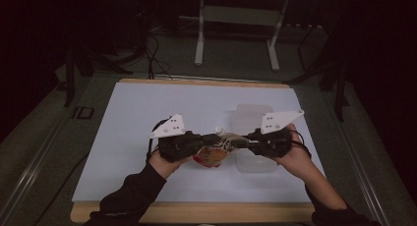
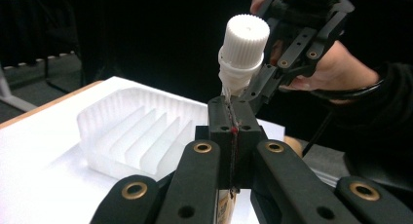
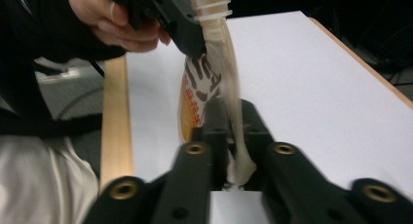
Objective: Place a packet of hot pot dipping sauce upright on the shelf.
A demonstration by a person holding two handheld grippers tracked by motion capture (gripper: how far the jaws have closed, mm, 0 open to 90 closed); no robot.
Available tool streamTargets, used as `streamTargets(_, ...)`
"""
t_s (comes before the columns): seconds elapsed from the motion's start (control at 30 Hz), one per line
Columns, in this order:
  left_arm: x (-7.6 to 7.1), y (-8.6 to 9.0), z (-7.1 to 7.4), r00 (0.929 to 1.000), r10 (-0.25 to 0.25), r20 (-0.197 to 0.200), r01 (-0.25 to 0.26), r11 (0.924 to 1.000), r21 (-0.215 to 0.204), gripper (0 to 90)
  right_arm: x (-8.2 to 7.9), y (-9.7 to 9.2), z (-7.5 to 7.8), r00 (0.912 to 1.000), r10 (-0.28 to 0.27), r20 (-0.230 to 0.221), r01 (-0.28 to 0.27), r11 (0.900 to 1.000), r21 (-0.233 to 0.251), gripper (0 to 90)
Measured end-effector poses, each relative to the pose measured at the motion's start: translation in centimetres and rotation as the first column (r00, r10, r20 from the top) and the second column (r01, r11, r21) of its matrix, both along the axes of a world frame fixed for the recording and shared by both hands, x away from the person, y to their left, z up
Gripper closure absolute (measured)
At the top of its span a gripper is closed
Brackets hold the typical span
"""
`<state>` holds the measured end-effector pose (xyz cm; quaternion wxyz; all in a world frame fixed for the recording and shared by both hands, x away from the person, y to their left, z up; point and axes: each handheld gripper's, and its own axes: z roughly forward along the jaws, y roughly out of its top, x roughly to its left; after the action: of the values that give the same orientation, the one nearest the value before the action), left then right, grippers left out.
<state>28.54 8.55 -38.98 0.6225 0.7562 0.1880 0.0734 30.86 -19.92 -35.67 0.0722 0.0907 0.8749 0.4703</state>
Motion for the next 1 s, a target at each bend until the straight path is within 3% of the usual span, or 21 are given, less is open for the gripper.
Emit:
streamTargets(0.3, 0.2, 0.1, 0.1, 0.9999, -0.003, 0.014, 0.003, 0.9997, -0.024, 90.0, -0.1, 0.3, 0.7, 0.9998, -0.003, 0.021, 0.003, 0.9996, -0.027, 90.0)
streamTargets(0.47, -0.1, 0.0, 0.5, 0.9992, -0.009, 0.038, 0.010, 0.9994, -0.032, 89.5, -0.1, 0.0, 1.3, 0.9977, 0.014, 0.066, -0.012, 0.9997, -0.020, 90.0)
streamTargets(0.6, 0.1, 0.0, 0.5, 0.9996, -0.011, 0.027, 0.012, 0.9987, -0.050, 88.2, 0.0, 0.0, 1.7, 0.9979, 0.017, 0.062, -0.016, 0.9995, -0.029, 90.0)
streamTargets(0.73, -0.1, 0.3, 0.7, 0.9989, 0.000, 0.047, 0.003, 0.9978, -0.067, 73.6, 0.2, -0.1, 2.0, 0.9974, 0.013, 0.071, -0.011, 0.9993, -0.035, 90.0)
streamTargets(0.87, -0.2, 0.9, 0.8, 0.9992, 0.018, 0.035, -0.016, 0.9993, -0.034, 57.7, 0.7, -0.6, 2.4, 0.9968, -0.003, 0.080, 0.006, 0.9995, -0.032, 90.0)
streamTargets(1.0, -0.4, 1.5, 0.8, 0.9996, 0.019, 0.019, -0.019, 0.9998, -0.007, 35.9, 1.0, -1.0, 3.2, 0.9950, -0.019, 0.098, 0.021, 0.9994, -0.029, 90.0)
